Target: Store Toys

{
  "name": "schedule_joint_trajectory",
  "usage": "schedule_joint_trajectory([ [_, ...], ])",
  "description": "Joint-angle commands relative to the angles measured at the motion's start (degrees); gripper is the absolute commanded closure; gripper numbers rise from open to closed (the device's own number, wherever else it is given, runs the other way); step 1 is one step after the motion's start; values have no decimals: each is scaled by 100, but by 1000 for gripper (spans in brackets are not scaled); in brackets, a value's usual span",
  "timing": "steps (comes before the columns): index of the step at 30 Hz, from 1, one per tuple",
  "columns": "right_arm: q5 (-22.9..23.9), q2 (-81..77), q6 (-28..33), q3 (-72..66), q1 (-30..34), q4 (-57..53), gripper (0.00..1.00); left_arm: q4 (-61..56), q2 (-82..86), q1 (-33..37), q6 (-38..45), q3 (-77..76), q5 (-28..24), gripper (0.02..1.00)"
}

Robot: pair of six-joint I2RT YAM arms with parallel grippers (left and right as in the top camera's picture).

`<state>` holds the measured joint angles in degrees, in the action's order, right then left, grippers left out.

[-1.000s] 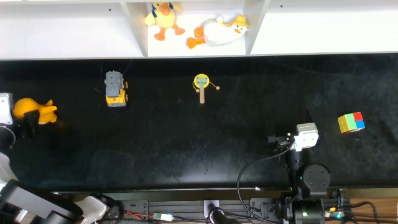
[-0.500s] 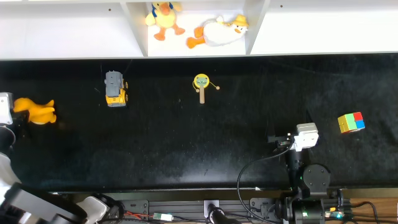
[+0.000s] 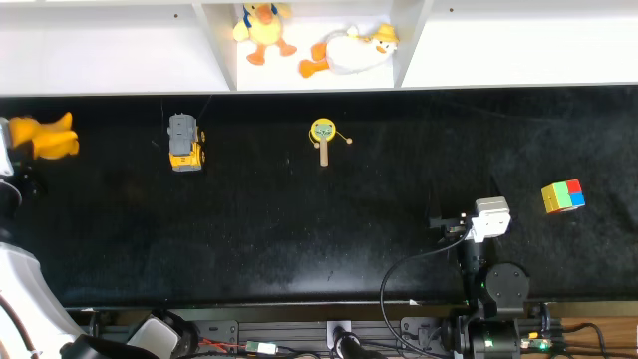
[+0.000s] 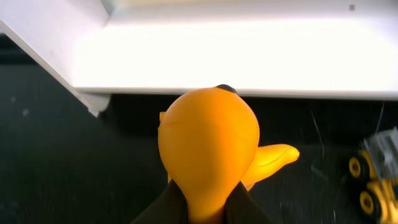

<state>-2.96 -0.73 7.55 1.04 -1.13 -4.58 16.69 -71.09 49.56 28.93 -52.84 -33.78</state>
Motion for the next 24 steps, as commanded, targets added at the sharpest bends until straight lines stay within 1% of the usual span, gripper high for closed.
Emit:
schedule_joint_trajectory([
  [1, 2, 48, 17, -76, 4, 28, 5, -466, 70, -184, -780, -122, -35, 925],
  [5, 2, 48, 17, -76, 4, 28, 7, -1012, -83, -428, -1213, -125, -11, 917],
  [8, 2, 48, 17, -76, 4, 28, 5, -1298, -236, -643, -1353, -125, 35, 906],
  [10, 2, 48, 17, -76, 4, 28, 5, -1510, -356, -800, -1554, -125, 227, 906],
  [15, 2, 48, 17, -76, 4, 28, 5, -1917, -599, -1023, -1622, -129, 306, 888],
  [16, 2, 48, 17, -76, 4, 28, 5, -2006, -636, -1029, -1738, -133, 345, 888],
  [20, 2, 48, 17, -76, 4, 28, 5, -2135, -837, -1034, -1989, -275, 435, 888],
  [24, 2, 48, 17, -76, 4, 28, 5, -1915, -1075, -1040, -2052, -608, 433, 890],
])
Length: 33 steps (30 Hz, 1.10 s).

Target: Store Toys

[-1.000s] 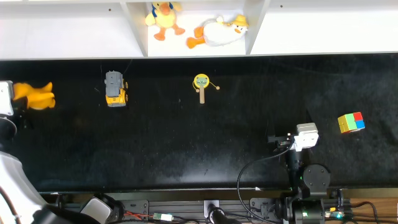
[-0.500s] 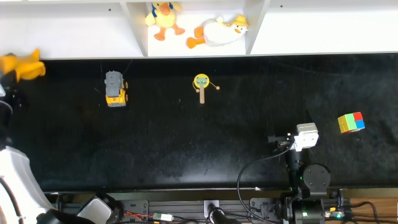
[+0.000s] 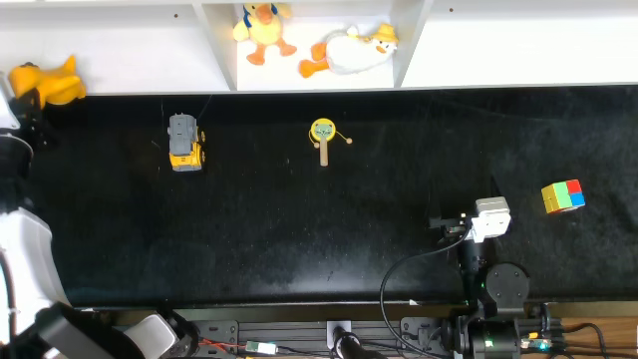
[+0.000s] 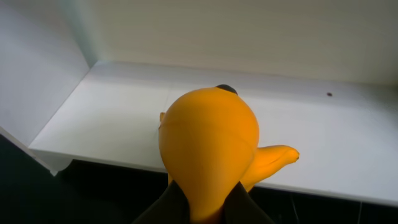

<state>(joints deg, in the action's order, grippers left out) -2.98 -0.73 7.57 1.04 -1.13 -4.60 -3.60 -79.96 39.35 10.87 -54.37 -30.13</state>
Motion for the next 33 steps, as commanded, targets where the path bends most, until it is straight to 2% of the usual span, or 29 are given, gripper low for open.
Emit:
schedule_joint_trajectory([
  [1, 4, 48, 15, -76, 4, 31, 5, 164, -236, -28, -249, -533, 68, 890],
  [11, 4, 48, 15, -76, 4, 31, 5, 409, -647, -125, -588, -1134, 144, 888],
  [20, 4, 48, 15, -76, 4, 31, 7, 455, -951, -511, -671, -1453, 658, 873],
  [26, 4, 48, 15, -76, 4, 31, 5, 518, -1056, -782, -695, -1620, 1340, 851],
  [33, 4, 48, 15, -76, 4, 31, 5, 671, -1069, -793, -691, -1624, 1635, 844],
])
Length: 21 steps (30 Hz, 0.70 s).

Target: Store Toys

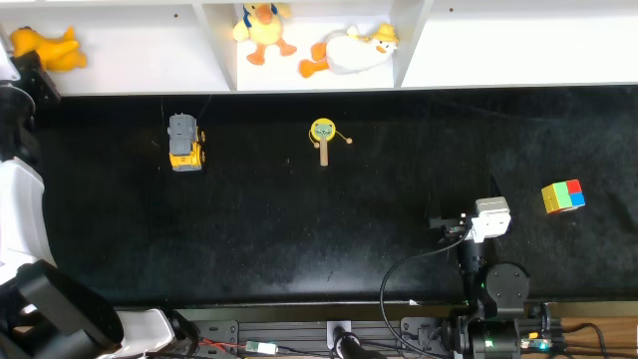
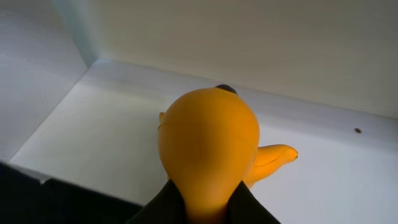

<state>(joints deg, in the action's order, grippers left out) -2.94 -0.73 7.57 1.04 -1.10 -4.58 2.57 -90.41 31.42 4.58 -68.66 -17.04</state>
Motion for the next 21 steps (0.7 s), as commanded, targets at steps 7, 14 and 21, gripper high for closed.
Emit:
schedule_joint_trajectory([
  [7, 0, 48, 15, -76, 2, 28, 7, 24, -271, -2, -63, -199, 365, 844],
  [14, 0, 48, 15, -76, 2, 28, 5, -249, -509, -52, -188, -199, 367, 844],
  [21, 0, 48, 15, -76, 2, 28, 5, -337, -669, -232, -186, -197, 367, 844],
])
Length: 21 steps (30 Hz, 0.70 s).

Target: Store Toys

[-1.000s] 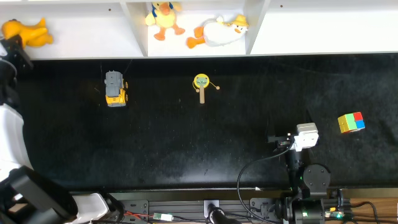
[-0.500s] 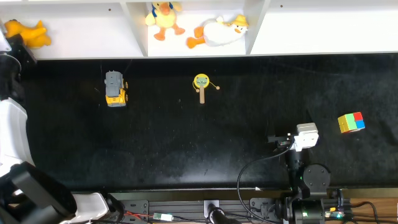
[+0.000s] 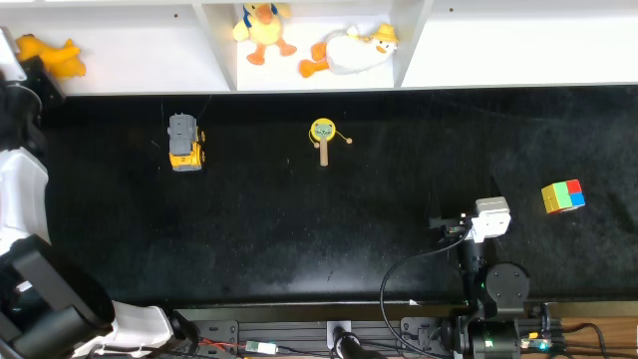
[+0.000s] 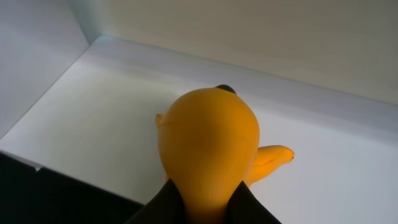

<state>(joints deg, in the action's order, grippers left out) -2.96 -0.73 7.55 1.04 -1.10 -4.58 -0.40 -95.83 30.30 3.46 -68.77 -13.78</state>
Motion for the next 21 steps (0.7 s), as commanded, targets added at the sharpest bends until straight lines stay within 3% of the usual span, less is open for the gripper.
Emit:
schedule_joint_trajectory([
  [1, 2, 48, 17, -76, 2, 28, 7, -37, -127, -149, -74, -186, 42, 849],
  [21, 2, 48, 17, -76, 2, 28, 5, -76, -127, -343, -55, -186, 46, 844],
])
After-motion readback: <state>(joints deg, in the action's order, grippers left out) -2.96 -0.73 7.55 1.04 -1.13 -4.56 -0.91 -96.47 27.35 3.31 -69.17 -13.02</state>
